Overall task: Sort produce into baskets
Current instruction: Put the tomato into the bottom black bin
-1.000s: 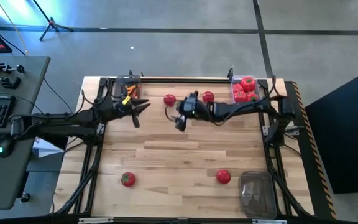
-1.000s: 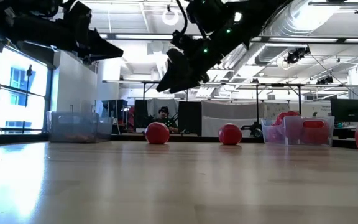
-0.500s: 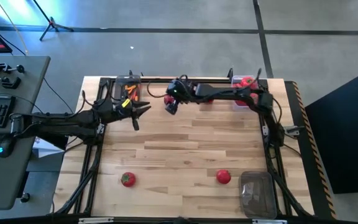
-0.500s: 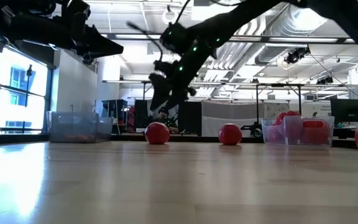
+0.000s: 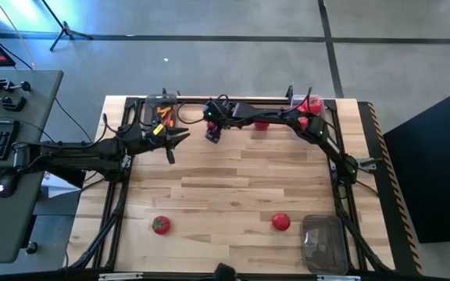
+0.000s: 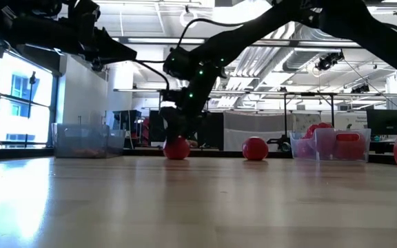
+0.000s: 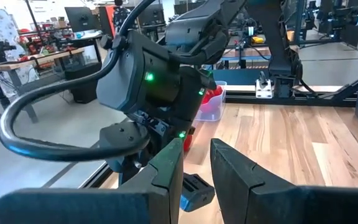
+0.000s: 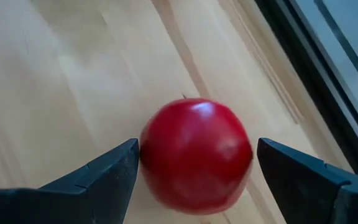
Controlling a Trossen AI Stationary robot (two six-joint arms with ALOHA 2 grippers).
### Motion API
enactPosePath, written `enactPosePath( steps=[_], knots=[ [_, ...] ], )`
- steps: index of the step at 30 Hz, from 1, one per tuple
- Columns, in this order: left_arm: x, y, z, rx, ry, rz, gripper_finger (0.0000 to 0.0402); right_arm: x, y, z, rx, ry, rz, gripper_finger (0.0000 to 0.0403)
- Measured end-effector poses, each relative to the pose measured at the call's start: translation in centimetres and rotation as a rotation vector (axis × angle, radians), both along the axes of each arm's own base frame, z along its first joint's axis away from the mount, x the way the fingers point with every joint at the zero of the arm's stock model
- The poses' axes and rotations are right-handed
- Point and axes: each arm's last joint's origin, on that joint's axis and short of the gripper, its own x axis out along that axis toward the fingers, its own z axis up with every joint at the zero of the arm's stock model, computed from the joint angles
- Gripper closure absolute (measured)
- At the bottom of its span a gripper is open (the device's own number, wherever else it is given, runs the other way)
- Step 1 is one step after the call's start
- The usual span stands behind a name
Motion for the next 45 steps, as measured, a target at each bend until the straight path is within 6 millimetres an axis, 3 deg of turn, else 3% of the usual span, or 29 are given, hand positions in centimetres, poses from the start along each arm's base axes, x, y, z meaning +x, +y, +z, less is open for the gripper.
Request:
enactPosePath(
  steps=[12,25,32,36,45],
  knots=[
    [0.0,0.0,0.0,-0.014,-0.006,0.001,0.0335,-1.0,0.4,-0.7,0.052,0.125,0.003,0.0089],
    [0.0,0.0,0.0,-0.015,-0.006,0.001,0.0335,-1.0,0.9,-0.7,0.076,0.133,0.023,0.0136],
    [0.0,0.0,-0.1,-0.017,0.004,0.001,0.0335,-0.3,4.4,-0.8,0.041,0.199,0.096,0.0146],
    [-0.1,0.0,0.0,-0.015,-0.004,0.001,0.0335,0.4,6.1,-0.6,-0.082,0.190,0.050,0.0192],
    [-1.0,-0.2,0.8,-0.005,-0.046,0.000,0.0335,1.8,6.3,0.5,-0.254,0.021,-0.113,0.0391]
  ],
)
